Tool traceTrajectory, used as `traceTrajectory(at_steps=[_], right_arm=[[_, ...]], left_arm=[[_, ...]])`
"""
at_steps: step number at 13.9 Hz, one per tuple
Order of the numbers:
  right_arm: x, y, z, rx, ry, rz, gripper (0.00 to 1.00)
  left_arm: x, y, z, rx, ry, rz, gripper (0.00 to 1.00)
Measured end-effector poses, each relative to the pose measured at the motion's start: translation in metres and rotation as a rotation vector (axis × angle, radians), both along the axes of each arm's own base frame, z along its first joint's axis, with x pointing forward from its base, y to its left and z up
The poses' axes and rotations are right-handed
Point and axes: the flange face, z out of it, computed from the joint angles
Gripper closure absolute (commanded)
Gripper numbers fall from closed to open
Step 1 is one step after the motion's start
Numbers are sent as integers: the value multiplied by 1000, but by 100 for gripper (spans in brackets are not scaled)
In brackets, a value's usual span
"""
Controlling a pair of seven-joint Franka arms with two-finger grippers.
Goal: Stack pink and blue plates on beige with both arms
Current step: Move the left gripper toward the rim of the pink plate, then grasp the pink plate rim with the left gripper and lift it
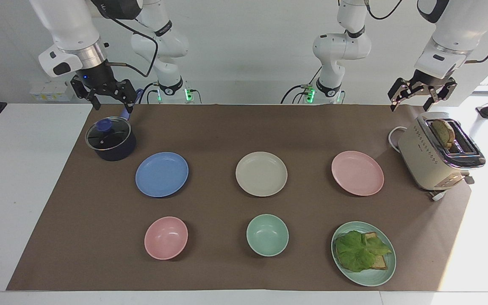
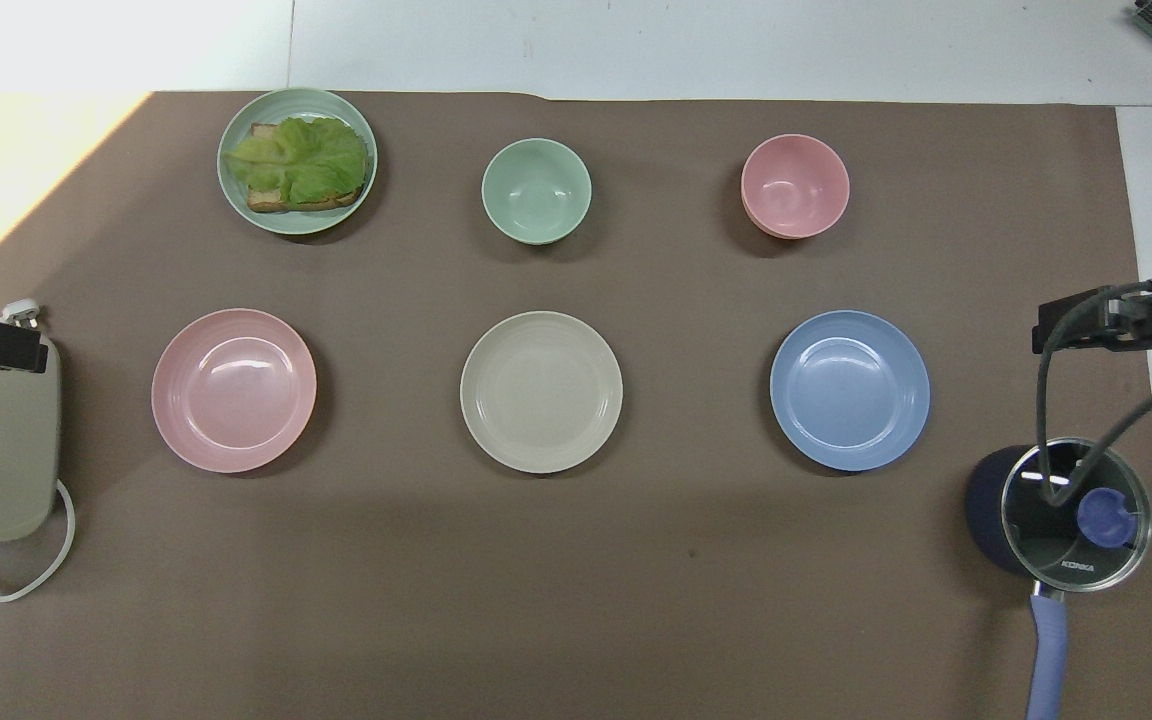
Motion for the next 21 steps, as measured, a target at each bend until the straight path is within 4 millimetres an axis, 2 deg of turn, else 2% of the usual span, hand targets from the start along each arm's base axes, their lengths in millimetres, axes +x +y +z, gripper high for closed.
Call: traceTrajectory(at_steps=[8,10,11,13,16,18,21], right_arm=[[0,-1,0,0,0,-2,0],[0,-1,0,0,0,-2,0],[0,-1,0,0,0,-2,0],[0,-1,0,0,0,-2,0],[0,-1,0,0,0,-2,0],[0,-1,0,0,0,-2,0],[0,-2,0,0,0,-3,0]], left_arm=[[-1,7,1,-1,-1,12,0],[1,9,-14,-1,23,18,0],[4,10,-32,0,35,19,0],[16,19,-94,-2,30,35,0],[21,44,-185,-10,47,77,0],[27,47,-230,-36,87,100,0],[38,45,-279,-75,127,130,0]])
